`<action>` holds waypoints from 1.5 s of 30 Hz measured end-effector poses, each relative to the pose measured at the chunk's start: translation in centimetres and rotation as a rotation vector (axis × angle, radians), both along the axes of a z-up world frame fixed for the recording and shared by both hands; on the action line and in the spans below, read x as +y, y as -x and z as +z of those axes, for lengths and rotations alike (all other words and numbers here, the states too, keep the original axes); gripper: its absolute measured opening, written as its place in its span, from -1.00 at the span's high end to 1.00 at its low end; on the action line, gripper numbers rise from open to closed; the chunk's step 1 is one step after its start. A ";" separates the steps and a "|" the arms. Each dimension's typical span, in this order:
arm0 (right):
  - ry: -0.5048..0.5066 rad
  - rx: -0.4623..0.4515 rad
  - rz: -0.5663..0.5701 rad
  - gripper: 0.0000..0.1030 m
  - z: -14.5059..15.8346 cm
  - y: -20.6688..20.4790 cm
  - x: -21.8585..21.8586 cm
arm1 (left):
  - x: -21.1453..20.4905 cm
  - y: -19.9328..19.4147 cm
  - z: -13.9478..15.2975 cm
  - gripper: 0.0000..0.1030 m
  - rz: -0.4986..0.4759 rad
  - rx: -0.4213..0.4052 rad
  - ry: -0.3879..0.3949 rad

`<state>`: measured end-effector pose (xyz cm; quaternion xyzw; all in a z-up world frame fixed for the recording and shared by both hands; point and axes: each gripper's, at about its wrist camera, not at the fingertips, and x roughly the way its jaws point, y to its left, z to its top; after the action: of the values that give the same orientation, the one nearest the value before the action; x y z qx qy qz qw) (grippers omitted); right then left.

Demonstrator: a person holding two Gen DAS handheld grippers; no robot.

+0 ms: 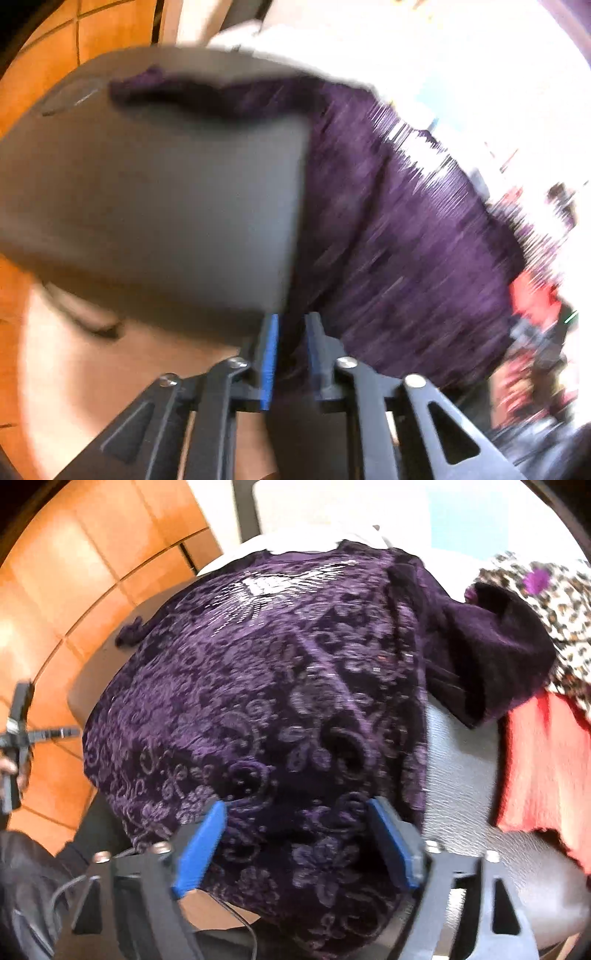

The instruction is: Fold clothes

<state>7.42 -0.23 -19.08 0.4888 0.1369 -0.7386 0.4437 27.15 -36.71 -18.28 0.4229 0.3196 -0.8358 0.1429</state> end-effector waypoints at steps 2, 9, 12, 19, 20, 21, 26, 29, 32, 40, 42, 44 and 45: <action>0.006 0.015 -0.006 -1.00 -0.4 -0.2 -0.2 | 0.6 2.8 0.9 0.55 -0.021 0.088 0.000; 0.130 -0.064 -0.106 -0.86 0.0 1.0 1.8 | 4.8 12.9 -1.2 0.42 -0.159 0.037 0.159; 0.203 -0.074 -0.201 -0.82 2.3 2.6 3.1 | 6.5 14.4 -2.0 0.37 -0.224 0.018 0.209; 0.198 0.232 -0.320 -0.98 7.8 7.1 1.8 | 7.5 15.0 -4.4 0.36 -0.261 0.028 0.259; 0.181 0.223 -0.320 -0.98 7.7 8.1 1.1 | 7.4 14.7 -4.6 0.35 -0.255 0.047 0.257; 0.165 0.210 -0.320 -0.99 7.6 9.1 0.5 | 7.3 14.3 -4.7 0.35 -0.250 0.065 0.254; 0.085 0.211 -0.401 -0.99 5.9 12.5 -1.5 | 6.5 13.0 -5.1 0.34 -0.201 0.148 0.209; 0.053 0.210 -0.496 -0.66 4.8 14.1 -0.7 | 6.2 12.7 -5.3 0.34 -0.171 0.175 0.162; -0.018 0.155 -0.591 0.08 2.7 16.0 0.4 | 5.7 12.5 -5.4 0.34 -0.159 0.199 0.118; -0.053 0.182 -0.578 0.79 1.6 16.2 1.1 | 5.5 12.7 -5.5 0.34 -0.144 0.215 0.099; 0.024 0.135 -0.592 0.84 2.6 16.1 2.1 | 5.5 12.7 -5.5 0.34 -0.143 0.215 0.103; 0.111 0.115 -0.591 0.88 4.6 15.6 3.0 | 5.5 12.8 -5.6 0.34 -0.140 0.219 0.101; 0.149 0.115 -0.586 0.88 5.7 15.2 3.2 | 5.4 12.8 -5.6 0.34 -0.139 0.221 0.098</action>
<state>-7.80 2.96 -13.37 0.4309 -0.0396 -0.8695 0.2380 14.31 -31.30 -23.91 0.3416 0.2622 -0.8999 0.0692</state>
